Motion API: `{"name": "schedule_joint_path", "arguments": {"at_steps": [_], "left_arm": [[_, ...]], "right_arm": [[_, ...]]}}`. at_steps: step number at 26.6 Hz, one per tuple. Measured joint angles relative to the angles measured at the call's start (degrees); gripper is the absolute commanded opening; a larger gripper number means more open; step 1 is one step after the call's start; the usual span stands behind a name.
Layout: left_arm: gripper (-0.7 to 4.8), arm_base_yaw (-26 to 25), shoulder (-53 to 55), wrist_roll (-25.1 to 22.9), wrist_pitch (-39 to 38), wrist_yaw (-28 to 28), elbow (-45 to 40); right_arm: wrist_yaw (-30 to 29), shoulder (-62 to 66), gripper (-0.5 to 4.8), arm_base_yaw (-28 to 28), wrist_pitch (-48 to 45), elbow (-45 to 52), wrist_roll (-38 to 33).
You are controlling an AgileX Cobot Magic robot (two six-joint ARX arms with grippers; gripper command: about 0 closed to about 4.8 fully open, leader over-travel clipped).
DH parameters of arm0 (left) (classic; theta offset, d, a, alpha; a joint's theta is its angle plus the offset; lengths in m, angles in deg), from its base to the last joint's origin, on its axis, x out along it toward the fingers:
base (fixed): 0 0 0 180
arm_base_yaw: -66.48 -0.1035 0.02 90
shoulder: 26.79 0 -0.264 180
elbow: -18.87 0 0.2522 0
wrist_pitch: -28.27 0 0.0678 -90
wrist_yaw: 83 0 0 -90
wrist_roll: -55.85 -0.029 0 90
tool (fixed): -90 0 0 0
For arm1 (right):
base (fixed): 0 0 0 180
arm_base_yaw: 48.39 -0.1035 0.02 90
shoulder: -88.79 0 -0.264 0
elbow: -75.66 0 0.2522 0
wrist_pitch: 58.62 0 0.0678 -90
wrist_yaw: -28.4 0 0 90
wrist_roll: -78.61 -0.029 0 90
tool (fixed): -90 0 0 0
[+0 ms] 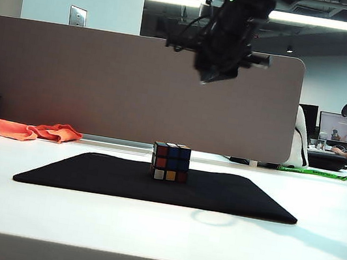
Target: Pick up the cube on the right side of the mouse pad, then place it in the center of the mouse pad.
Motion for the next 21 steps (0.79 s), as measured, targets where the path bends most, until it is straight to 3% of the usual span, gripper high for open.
{"name": "schedule_joint_path", "arguments": {"at_steps": [6, 12, 21], "left_arm": [[-0.06, 0.0, 0.0, 0.0, 0.0, 0.9, 0.0], [-0.06, 0.0, 0.0, 0.0, 0.0, 7.6, 0.0], [-0.06, 0.0, 0.0, 0.0, -1.5, 9.3, 0.0]], "right_arm": [[-0.9, -2.5, -0.05, 2.1, 2.5, 0.0, 4.2], [-6.0, -6.1, -0.05, 4.8, 3.1, 0.6, 4.5], [-9.1, -18.4, -0.05, 8.8, -1.5, 18.4, 7.9]]}}
